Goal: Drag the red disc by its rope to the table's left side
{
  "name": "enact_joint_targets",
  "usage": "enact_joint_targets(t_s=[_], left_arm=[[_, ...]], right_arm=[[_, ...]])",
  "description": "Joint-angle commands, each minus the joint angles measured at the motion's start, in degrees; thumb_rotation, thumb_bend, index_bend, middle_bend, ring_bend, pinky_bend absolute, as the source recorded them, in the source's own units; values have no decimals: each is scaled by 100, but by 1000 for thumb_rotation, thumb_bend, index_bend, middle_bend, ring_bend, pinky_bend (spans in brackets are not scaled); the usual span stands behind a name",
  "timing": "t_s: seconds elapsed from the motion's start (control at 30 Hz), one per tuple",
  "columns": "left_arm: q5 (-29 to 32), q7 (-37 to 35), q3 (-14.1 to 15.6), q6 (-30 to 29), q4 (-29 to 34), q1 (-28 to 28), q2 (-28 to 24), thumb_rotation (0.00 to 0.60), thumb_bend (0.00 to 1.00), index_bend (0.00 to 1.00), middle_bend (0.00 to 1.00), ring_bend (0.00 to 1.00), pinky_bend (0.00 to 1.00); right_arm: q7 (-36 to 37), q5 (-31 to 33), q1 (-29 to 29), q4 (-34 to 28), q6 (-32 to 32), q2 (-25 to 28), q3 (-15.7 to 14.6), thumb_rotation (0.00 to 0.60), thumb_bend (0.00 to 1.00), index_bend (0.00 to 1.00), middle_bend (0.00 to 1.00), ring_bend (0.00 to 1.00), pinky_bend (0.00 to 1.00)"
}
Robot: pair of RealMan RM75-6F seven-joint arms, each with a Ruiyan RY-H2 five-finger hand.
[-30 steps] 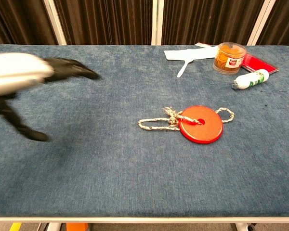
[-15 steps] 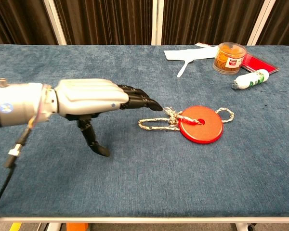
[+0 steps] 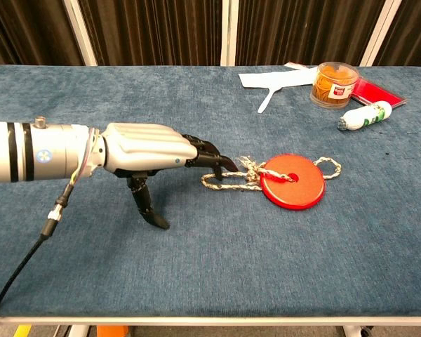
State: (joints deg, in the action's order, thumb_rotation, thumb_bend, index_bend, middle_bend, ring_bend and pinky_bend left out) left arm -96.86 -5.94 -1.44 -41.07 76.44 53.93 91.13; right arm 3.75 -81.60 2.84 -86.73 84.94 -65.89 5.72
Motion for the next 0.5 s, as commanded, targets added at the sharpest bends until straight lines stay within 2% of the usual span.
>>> enact_joint_targets(t_s=[0.03, 0.2, 0.5], left_arm=[[53, 31, 25, -1, 43, 28, -43, 600, 162, 41, 313, 0, 85], [156, 155, 56, -37, 149, 50, -120, 600, 187, 41, 462, 16, 91], [354, 595, 142, -145, 185, -32, -147, 600, 199, 61, 684, 222, 125]], right_arm=[[9, -3, 7, 24, -14, -18, -2, 600, 212, 0, 41, 0, 0], [-2, -18, 7, 26, -5, -28, -1, 600, 215, 0, 42, 0, 0], [-23, 4, 20, 24, -53, -41, -1, 600, 219, 0, 42, 0, 0]])
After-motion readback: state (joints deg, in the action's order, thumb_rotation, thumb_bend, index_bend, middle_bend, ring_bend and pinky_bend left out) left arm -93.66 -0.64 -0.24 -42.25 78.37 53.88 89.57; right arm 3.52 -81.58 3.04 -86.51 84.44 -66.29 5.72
